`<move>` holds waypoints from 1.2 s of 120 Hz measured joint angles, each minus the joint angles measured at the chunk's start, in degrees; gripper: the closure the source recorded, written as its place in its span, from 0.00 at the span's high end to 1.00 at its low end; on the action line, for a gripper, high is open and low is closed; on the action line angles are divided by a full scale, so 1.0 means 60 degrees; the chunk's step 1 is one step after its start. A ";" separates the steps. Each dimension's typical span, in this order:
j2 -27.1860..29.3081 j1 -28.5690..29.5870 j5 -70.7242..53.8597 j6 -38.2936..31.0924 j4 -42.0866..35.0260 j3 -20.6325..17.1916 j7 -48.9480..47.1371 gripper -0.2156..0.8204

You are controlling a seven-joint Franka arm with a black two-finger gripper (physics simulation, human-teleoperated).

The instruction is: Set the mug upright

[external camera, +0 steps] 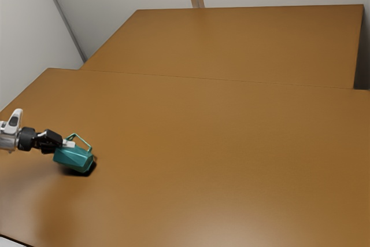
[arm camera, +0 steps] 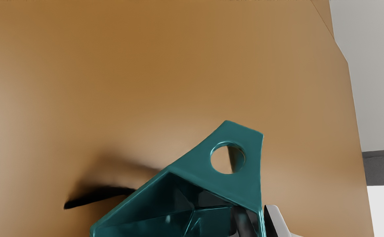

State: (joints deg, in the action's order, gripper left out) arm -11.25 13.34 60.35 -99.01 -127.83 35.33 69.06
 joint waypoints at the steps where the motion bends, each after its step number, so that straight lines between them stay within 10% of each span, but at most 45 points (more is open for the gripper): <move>1: 0.0009 0.0001 0.0007 0.0015 0.0003 0.0000 -0.0002 0.05; 36: 0.0455 -0.0098 0.0078 0.0512 0.0583 -0.0120 -0.0162 0.03; 53: 0.0612 -0.0615 -0.2005 -0.0050 0.2322 -0.1177 -0.0503 0.03; 90: 0.0487 -0.2110 -0.6266 -0.3502 0.2590 -0.2173 -0.2002 0.03; 144: -0.0508 -0.2597 -0.7018 -0.7609 0.1615 -0.2353 -0.4179 0.03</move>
State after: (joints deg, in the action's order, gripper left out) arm -14.30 -2.24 18.24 -144.67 -118.14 21.21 43.99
